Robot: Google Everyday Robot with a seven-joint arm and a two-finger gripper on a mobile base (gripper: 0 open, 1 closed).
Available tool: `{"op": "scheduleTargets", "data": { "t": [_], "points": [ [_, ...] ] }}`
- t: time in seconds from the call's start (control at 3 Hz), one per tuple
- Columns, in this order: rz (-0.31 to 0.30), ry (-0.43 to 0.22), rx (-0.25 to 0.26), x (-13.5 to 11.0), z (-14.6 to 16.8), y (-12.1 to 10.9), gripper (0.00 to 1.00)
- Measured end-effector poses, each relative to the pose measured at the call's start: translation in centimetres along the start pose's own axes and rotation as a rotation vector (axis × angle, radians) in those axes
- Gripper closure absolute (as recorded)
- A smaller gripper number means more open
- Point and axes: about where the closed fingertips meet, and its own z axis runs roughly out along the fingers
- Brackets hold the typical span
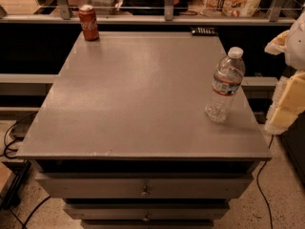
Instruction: Move water bottle near coke can
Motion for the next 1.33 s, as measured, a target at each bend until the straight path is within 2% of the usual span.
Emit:
{"op": "scheduleTargets", "data": {
  "t": [0.33, 0.67, 1.0, 1.33],
  "points": [
    [0.0, 0.0, 0.0, 0.0, 0.0, 0.0, 0.0],
    [-0.021, -0.092, 0.002, -0.8, 0.3, -0.3, 0.0],
    [-0.038, -0.221, -0.005, -1.6, 1.1, -1.0, 0.0],
    [-0.029, -0.317, -0.003, -1.8, 2.0, -2.3, 0.0]
  ]
}}
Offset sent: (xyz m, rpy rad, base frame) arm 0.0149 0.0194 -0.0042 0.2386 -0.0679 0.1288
